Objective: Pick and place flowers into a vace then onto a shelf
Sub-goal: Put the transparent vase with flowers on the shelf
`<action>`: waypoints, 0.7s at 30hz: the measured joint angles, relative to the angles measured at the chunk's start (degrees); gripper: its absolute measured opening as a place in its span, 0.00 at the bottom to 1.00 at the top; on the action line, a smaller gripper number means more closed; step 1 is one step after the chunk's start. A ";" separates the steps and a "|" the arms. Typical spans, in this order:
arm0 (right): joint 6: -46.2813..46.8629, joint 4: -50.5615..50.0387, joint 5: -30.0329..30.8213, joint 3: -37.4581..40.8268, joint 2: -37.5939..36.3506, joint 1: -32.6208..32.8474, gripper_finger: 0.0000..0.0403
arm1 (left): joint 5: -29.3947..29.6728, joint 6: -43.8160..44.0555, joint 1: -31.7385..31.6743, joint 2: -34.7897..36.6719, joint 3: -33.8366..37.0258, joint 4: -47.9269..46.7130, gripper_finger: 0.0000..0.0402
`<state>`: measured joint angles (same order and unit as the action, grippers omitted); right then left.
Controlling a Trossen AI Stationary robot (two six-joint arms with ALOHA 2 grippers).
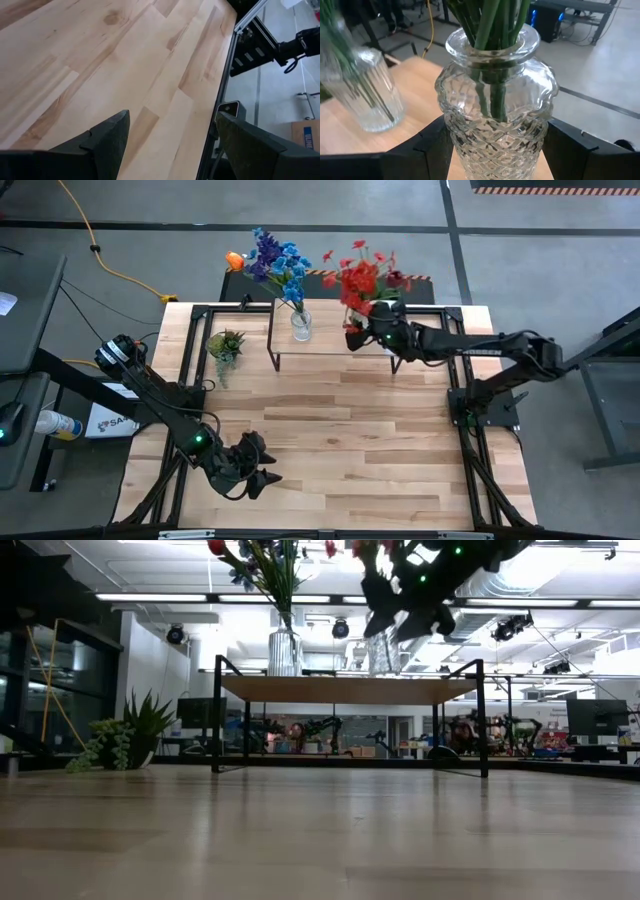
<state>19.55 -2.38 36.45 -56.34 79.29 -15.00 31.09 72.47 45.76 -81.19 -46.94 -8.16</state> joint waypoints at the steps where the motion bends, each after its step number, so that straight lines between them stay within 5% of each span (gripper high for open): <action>1: -0.13 -0.02 -0.67 -0.01 0.57 -0.16 0.60 | 0.02 0.00 0.00 0.00 0.00 0.10 0.82; 21: -0.28 0.08 0.12 -0.02 2.47 -2.24 0.60 | 0.13 -0.07 0.00 0.00 0.00 1.03 0.82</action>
<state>19.26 -2.30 36.56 -56.36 81.76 -17.24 31.22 72.40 45.76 -81.19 -46.94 -7.14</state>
